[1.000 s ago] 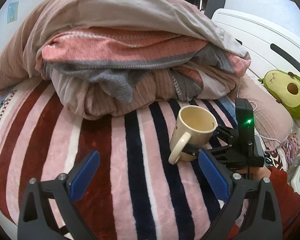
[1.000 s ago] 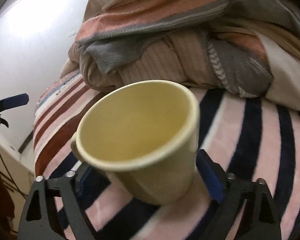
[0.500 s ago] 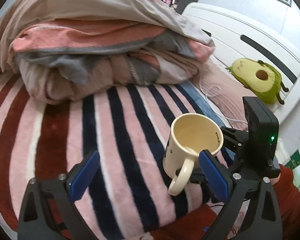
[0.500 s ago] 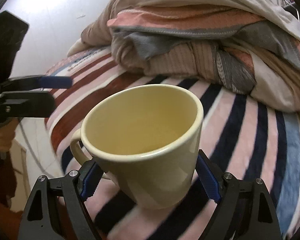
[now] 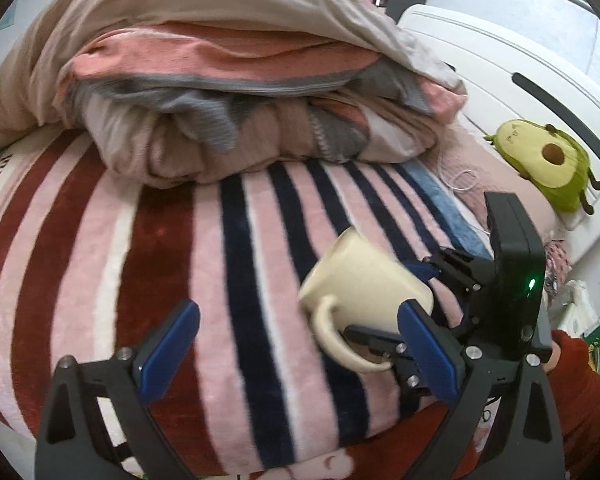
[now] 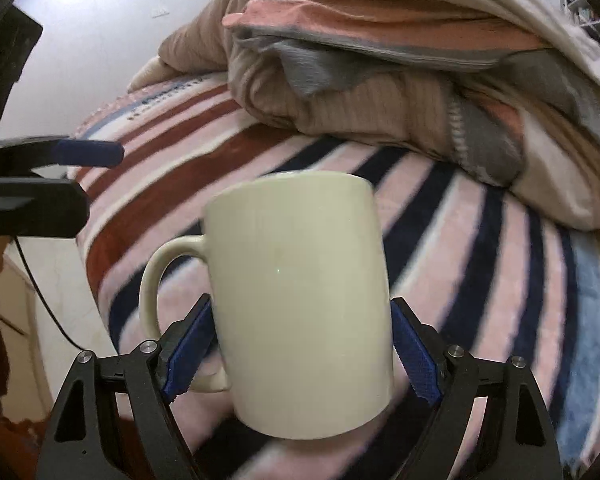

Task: Flip cup upside down
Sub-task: 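Lift the mug with the right gripper and rotate it rim-down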

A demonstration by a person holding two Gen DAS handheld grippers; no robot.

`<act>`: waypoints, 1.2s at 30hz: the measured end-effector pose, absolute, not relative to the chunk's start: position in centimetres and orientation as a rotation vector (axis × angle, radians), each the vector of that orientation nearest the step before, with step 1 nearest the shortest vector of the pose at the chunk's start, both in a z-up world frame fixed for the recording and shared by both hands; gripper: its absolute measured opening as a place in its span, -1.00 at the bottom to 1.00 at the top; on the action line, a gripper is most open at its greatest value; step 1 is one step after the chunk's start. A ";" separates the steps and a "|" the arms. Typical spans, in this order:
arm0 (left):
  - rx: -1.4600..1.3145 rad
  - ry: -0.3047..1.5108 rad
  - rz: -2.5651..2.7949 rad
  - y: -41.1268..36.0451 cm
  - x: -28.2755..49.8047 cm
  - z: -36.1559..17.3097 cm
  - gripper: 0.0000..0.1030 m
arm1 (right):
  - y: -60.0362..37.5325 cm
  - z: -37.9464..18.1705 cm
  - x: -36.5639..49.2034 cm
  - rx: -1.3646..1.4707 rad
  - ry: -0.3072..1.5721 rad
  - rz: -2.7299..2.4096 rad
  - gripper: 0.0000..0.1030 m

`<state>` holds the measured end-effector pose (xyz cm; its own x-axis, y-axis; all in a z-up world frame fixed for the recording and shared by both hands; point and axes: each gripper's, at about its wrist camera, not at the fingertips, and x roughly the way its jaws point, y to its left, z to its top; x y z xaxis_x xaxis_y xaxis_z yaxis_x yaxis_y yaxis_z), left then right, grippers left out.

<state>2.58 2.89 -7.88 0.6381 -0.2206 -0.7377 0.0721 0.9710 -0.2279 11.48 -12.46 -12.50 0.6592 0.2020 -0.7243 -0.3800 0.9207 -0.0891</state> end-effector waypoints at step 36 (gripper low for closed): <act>0.300 1.008 -0.757 -3.5 12.0 -11.3 0.90 | -15.2 -13.4 9.6 -0.156 0.698 0.069 1.00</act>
